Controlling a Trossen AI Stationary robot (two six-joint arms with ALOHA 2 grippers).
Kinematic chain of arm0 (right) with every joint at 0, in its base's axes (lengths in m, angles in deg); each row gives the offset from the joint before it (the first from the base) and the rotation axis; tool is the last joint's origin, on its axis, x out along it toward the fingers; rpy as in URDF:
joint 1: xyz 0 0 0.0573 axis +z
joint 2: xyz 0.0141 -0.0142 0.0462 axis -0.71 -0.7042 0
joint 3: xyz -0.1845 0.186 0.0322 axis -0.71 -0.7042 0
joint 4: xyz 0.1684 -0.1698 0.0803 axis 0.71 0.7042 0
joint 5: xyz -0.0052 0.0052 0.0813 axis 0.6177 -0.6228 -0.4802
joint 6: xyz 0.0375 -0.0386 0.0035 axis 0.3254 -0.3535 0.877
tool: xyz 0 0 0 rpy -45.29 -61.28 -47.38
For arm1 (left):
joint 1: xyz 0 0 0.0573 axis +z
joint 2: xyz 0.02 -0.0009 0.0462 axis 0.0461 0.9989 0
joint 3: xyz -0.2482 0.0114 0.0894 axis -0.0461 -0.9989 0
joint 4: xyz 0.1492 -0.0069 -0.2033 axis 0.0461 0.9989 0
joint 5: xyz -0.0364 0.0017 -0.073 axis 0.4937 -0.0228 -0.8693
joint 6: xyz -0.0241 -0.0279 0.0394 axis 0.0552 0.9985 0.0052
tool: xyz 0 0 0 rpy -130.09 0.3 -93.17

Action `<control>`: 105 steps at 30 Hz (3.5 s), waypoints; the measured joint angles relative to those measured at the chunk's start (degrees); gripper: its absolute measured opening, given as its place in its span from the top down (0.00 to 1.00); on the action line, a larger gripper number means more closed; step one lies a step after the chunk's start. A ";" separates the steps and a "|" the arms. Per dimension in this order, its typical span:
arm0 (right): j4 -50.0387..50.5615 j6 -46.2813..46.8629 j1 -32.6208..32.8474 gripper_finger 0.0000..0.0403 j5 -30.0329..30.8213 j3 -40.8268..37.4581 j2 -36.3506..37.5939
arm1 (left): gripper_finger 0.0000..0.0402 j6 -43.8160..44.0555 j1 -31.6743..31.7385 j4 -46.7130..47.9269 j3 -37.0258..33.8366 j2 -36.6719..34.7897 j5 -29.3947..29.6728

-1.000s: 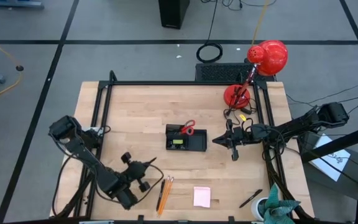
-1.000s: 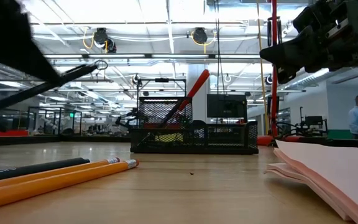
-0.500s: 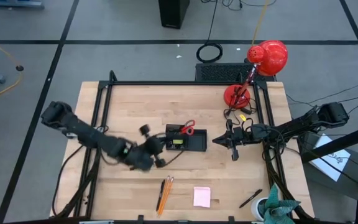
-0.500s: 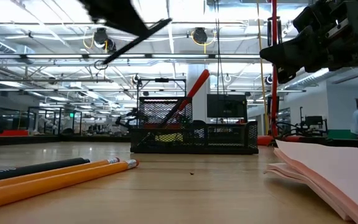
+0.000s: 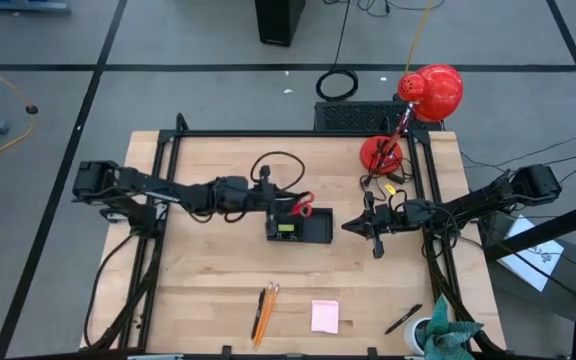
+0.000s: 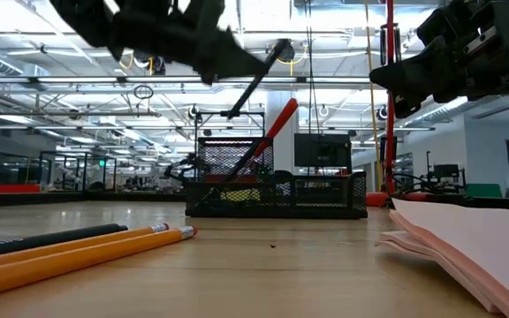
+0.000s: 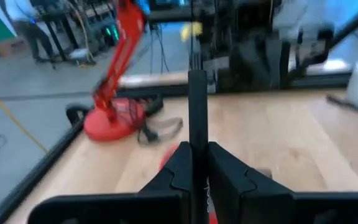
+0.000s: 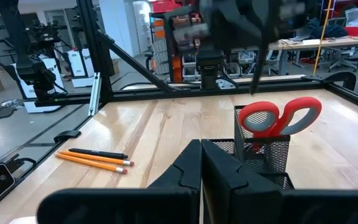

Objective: Pick and place office supplies into organizer
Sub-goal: Put the black pen into the black desk organizer

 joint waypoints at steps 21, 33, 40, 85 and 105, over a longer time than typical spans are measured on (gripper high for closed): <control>-0.03 -0.94 -0.04 0.99 0.33 0.00 0.00 | 0.92 -2.26 3.68 -4.01 -0.35 11.87 -5.13; 0.41 1.65 -0.02 0.99 0.20 0.00 0.00 | 0.71 2.57 5.34 -3.44 -0.32 11.85 -7.76; 0.40 1.62 -0.02 0.99 0.17 0.00 0.00 | 0.58 1.15 4.13 -4.11 0.00 9.22 -7.70; -0.05 -0.01 -0.08 0.99 1.56 -0.05 0.02 | 0.99 50.89 -42.07 31.91 17.90 28.68 8.28; 0.39 0.50 -0.08 0.99 1.49 -0.04 0.02 | 0.99 55.69 -43.64 49.81 17.70 24.62 4.82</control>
